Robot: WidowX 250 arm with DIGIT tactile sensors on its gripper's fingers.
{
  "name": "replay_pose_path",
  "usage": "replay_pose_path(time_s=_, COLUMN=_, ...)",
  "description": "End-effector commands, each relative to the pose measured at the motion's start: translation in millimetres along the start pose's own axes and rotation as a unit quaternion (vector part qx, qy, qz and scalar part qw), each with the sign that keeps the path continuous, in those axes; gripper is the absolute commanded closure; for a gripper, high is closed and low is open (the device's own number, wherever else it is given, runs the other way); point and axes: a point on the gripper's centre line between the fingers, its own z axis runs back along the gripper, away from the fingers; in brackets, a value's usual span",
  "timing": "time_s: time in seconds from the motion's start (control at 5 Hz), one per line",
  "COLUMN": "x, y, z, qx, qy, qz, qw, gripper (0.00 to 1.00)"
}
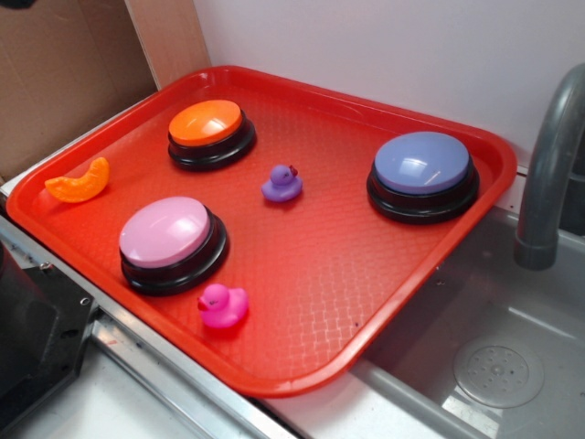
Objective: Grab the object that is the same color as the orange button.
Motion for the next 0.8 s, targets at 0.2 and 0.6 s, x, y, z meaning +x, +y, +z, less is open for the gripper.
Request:
replay_pose_path(time_s=0.2, x=15.8, y=18.0, z=10.7, qx=0.019, qy=-0.006, qz=-0.011, qw=1.000, gripper=0.00)
replay_pose_path(time_s=0.6, x=43.6, y=64.7, z=-10.6, qx=0.051, qy=0.024, qz=-0.035, qw=0.998, gripper=0.00)
